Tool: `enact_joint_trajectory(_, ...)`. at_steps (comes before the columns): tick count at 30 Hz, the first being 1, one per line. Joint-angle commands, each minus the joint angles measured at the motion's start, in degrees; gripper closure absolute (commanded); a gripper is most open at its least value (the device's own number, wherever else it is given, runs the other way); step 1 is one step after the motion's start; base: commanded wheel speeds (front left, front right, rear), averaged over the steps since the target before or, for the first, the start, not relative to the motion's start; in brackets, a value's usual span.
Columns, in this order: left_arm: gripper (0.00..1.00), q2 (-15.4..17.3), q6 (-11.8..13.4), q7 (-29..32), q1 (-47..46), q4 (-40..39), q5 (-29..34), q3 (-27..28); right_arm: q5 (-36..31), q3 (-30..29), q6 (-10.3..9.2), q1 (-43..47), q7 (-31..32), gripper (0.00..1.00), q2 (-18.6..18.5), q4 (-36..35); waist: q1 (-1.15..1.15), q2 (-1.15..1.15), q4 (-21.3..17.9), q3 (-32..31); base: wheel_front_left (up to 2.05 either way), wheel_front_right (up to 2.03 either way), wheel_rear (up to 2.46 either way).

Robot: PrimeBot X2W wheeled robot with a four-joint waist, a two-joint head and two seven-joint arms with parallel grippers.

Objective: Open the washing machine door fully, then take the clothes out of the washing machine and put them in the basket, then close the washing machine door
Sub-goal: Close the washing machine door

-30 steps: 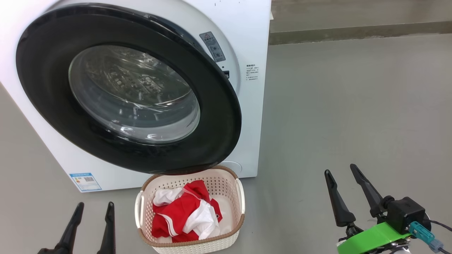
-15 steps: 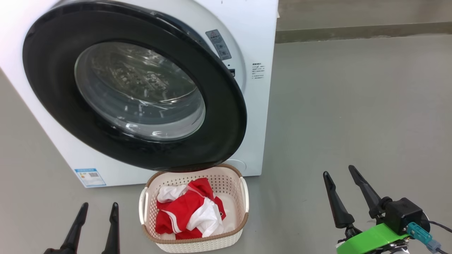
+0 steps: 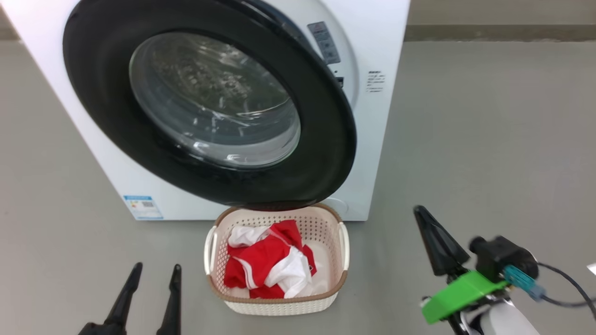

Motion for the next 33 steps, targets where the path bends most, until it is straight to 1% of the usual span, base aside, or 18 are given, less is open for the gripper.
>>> enact_joint_trajectory(1, 0.00, 0.5, -0.2, -0.7, -3.2, -1.8, 0.6, 1.2, -0.5, 2.7, 0.35, -4.0, -0.4, 1.00, -0.3, -0.1, 0.00, 0.00, 1.6, 1.2, 0.00, 0.00, 0.00)
enact_joint_trajectory(6, 0.00, 0.3, -0.3, -0.7, -4.3, -2.0, 0.0, -0.1, 0.1, 6.0, 0.35, -9.4, -0.4, 1.00, -0.7, 4.3, 0.00, 0.00, 3.5, 2.5, 0.00, 0.00, 0.00)
enact_joint_trajectory(14, 0.00, 0.2, -0.3, -0.7, -6.6, -2.5, -0.3, -2.2, 1.3, 8.5, 0.35, -19.0, -0.4, 1.00, -0.8, 10.5, 0.00, 0.00, 6.7, 6.8, 0.00, 0.00, 0.00)
enact_joint_trajectory(24, 0.00, 0.1, -0.4, -0.7, -10.6, -2.4, -1.0, -4.5, 1.4, 11.0, 0.35, -30.8, -0.4, 1.00, -4.1, 15.8, 0.00, 0.00, 10.5, 13.7, 0.00, 0.00, 0.00)
enact_joint_trajectory(33, 0.00, 0.1, -0.4, -0.7, -13.3, -2.0, -1.5, -5.9, 2.2, 12.1, 0.35, -36.8, -0.4, 1.00, -6.8, 18.6, 0.00, 0.00, 12.8, 17.4, 0.00, 0.00, 0.00)
